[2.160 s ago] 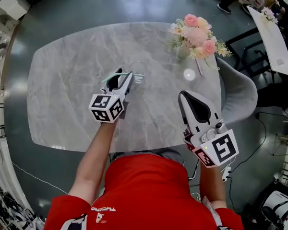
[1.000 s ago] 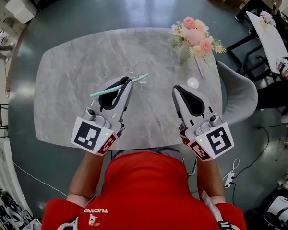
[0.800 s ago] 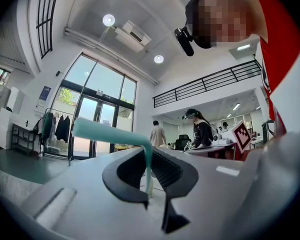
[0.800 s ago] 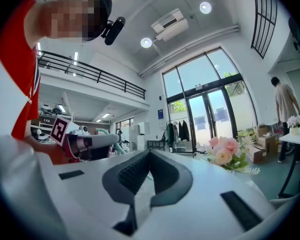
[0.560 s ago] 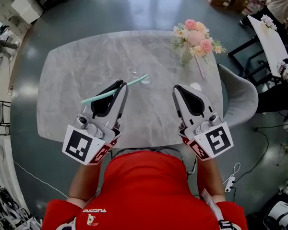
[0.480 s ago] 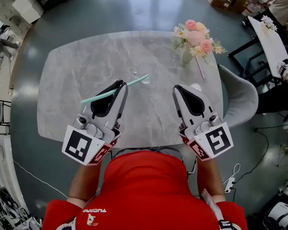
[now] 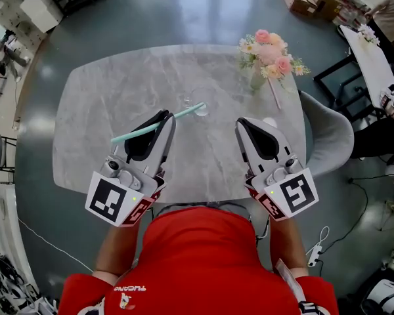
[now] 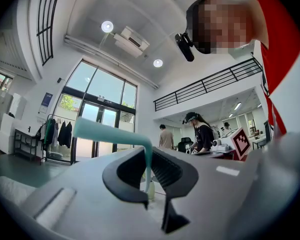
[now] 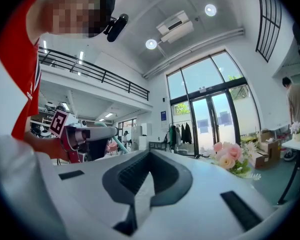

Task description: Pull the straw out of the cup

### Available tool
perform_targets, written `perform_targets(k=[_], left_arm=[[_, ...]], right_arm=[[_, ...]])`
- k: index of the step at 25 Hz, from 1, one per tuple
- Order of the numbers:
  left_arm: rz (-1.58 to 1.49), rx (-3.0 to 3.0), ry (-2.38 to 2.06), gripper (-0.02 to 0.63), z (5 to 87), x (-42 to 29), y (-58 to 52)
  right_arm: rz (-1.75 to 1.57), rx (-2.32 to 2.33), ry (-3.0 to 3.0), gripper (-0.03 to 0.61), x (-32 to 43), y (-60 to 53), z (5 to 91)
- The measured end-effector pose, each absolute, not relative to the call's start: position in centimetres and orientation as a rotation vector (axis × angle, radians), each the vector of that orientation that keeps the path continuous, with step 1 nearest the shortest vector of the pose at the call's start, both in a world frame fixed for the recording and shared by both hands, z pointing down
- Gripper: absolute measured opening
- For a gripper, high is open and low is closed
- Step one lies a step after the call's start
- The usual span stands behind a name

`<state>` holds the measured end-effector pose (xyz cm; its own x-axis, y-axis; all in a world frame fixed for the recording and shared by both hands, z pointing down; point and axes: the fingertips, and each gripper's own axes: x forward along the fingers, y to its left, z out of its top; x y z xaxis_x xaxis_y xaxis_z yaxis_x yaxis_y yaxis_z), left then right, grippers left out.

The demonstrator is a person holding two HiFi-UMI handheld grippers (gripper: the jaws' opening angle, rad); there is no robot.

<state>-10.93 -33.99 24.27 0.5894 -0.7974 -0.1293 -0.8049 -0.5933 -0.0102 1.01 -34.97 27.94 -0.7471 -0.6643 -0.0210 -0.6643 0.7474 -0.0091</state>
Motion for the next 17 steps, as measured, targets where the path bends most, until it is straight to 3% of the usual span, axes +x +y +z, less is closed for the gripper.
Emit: perform_targets(k=[17], left_arm=[[0.182,-2.760,1.381,0.035,24.73,-10.55,-34.63]], right_arm=[[0.005,-1.140,2.903,-0.002,1.86,-35.30,27.79]])
